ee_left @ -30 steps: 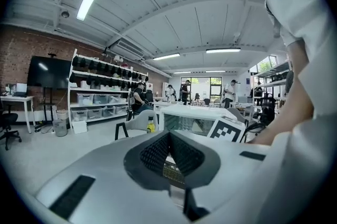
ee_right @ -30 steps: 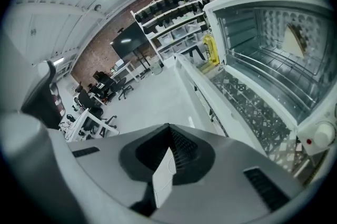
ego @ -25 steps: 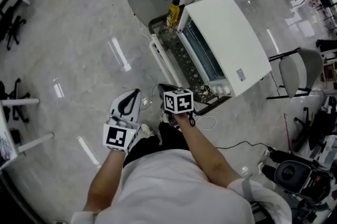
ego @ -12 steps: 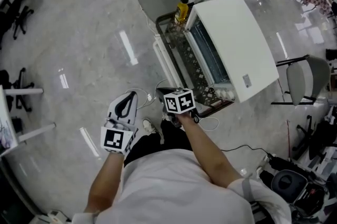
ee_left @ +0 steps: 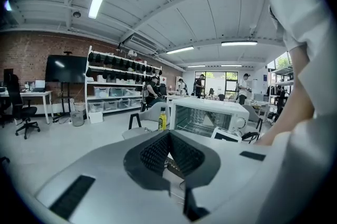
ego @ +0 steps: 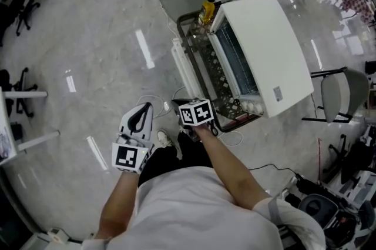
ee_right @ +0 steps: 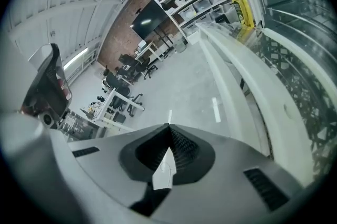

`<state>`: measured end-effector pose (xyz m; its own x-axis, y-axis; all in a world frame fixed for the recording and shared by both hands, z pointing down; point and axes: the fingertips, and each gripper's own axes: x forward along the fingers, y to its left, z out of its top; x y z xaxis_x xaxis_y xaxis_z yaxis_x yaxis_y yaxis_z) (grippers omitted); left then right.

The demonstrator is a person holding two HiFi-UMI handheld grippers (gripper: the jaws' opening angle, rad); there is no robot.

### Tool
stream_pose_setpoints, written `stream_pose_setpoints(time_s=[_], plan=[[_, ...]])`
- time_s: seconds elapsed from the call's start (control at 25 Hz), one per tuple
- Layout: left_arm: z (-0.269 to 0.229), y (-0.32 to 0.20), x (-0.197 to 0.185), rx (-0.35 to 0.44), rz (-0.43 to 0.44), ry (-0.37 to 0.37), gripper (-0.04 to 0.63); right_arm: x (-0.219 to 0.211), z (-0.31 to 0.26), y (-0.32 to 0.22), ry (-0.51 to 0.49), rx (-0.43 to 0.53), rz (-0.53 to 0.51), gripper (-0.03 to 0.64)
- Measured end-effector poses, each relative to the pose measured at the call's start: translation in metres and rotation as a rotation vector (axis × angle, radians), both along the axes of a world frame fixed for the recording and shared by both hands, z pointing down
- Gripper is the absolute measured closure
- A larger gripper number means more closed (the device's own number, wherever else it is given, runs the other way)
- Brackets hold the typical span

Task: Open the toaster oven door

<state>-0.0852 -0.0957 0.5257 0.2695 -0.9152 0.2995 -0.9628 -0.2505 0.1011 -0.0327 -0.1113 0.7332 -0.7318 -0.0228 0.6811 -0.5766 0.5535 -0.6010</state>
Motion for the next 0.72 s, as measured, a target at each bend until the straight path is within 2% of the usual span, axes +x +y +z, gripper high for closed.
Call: stream_pose_setpoints(time_s=[0.56,0.72], plan=[[0.034,0.036,-0.04,-0.067,-0.098,0.007,0.578,-0.018,0.055,0.021,0.026,-0.092,-0.043,0.595],[0.05,0.045,-0.047,-0.082,-0.133,0.028,0.578,-0.022,0.078,0.027,0.038,-0.108,-0.05,0.595]])
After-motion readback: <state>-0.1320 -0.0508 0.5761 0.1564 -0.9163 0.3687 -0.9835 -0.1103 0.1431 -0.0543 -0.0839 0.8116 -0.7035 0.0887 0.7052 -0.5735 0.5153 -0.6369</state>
